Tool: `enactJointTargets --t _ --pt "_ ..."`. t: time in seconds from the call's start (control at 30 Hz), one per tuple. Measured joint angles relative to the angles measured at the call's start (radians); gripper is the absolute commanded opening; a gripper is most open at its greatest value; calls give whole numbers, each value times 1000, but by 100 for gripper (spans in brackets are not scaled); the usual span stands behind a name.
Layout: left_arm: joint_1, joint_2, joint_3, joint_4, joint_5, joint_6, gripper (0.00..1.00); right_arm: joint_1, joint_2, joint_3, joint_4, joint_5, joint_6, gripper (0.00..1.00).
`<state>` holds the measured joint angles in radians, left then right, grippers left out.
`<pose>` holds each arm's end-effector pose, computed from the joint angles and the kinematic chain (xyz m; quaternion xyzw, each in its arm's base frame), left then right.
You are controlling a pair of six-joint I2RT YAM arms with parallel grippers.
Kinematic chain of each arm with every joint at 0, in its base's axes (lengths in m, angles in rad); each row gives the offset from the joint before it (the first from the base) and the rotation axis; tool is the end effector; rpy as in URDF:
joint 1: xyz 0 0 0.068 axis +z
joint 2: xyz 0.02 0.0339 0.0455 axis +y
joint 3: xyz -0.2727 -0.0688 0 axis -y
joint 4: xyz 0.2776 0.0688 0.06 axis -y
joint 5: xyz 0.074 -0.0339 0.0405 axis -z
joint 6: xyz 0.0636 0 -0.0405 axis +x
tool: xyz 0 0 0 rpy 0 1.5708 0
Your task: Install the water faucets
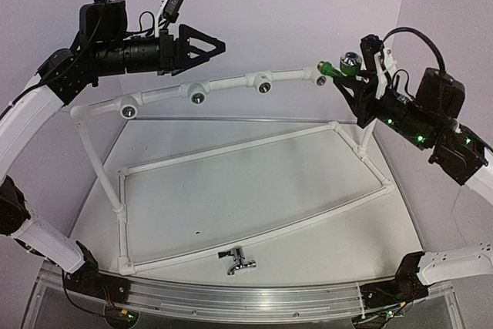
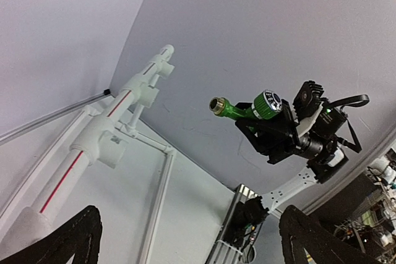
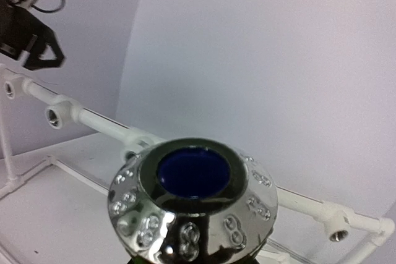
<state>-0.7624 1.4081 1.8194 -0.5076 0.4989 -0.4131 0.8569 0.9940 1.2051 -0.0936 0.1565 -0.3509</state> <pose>0.2216 -0.2537 0.5361 0.2881 0.6777 -0.5133 0.4408 0.1817 0.1946 0.4750 -0.3280 0.5784 0.1362 0.7344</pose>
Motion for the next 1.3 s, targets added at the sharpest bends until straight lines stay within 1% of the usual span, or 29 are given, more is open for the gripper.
enactJointTargets --t 0.13,0.33,0.4,0.57,0.67,0.77,1.03,1.13,1.3 --pt "0 -7 -1 -44 -83 42 100 -17 11 -63 3 78 -13 0" --pt "0 -33 -33 -70 -218 53 100 -17 52 -85 8 71 -51 0" --pt "0 -38 -36 -87 -260 63 100 -16 68 -85 30 108 -59 0" --pt "0 -51 -61 -96 -306 77 100 -29 102 -91 81 205 -55 0" --pt "0 -57 -76 -94 -309 78 100 -60 103 -96 100 219 -46 0" --pt "0 -61 -87 -91 -307 81 100 -106 95 -120 142 188 -44 0" --pt "0 -71 -111 -74 -286 81 100 -211 58 -247 282 15 -107 0" --pt "0 -77 -120 -67 -284 81 100 -230 58 -269 323 -36 -138 0" --pt "0 -91 -130 -66 -284 78 100 -236 64 -276 363 -68 -155 0"
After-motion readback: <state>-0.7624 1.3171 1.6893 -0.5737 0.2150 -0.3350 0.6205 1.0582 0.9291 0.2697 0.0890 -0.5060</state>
